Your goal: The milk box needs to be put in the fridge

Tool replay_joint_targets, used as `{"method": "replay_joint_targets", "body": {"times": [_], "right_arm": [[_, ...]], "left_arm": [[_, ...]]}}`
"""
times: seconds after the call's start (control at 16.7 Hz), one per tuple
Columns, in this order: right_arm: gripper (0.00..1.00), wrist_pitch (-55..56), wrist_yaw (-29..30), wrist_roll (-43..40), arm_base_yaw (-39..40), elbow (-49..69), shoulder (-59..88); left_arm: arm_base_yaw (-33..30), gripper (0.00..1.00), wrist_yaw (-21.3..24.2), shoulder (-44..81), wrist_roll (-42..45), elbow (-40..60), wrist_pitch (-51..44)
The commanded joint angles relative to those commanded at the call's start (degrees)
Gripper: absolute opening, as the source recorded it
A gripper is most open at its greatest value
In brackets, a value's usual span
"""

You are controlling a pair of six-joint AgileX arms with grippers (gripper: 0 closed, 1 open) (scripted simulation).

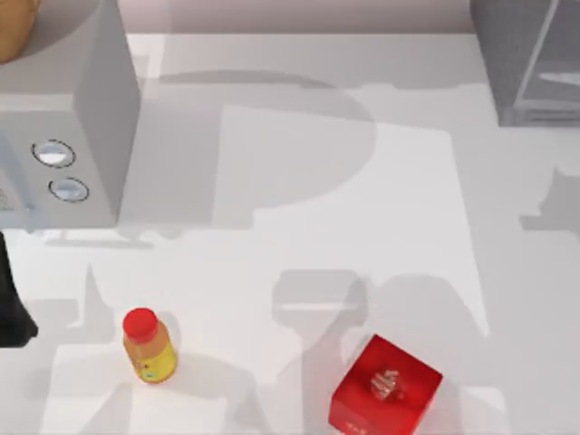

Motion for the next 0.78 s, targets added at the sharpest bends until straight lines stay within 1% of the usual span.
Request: {"method": "replay_joint_targets", "body": {"times": [0.48, 0.78], "right_arm": [[0.00, 23.5, -5.4, 0.0, -5.3, 19.1, 42.8], [0.00, 34.1, -7.6, -0.5, -7.8, 27.7, 61.9]], "left_arm": [[0.0, 1.00, 0.0, 0.0, 0.0, 0.0, 0.0], [0.0, 1.00, 0.0, 0.0, 0.0, 0.0, 0.0]]}}
